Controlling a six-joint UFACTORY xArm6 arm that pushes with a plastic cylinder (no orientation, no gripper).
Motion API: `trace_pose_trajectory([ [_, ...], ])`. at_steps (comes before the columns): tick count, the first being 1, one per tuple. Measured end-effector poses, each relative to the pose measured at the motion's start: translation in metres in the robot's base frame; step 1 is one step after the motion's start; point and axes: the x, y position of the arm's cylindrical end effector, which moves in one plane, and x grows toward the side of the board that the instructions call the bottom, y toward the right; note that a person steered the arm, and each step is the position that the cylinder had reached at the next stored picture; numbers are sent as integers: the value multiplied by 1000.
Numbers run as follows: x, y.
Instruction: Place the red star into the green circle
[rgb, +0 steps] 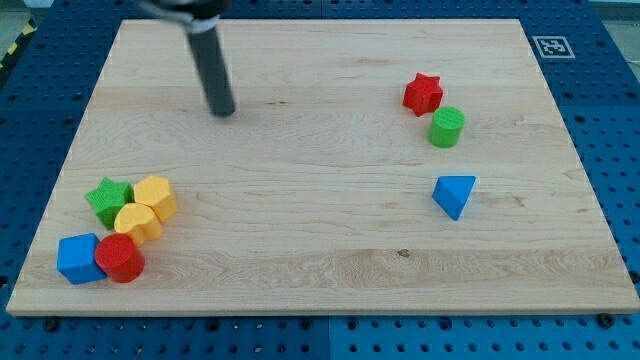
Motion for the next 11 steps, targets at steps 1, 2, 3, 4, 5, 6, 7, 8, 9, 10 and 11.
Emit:
trace_pose_trajectory([
  [1,-47,57],
  [2,-34,130],
  [3,-11,195],
  [4,-12,220],
  [5,-20,240],
  [6,4,246],
  [7,36,243],
  [8,64,231],
  [9,78,221],
  [10,47,198],
  [11,12,205],
])
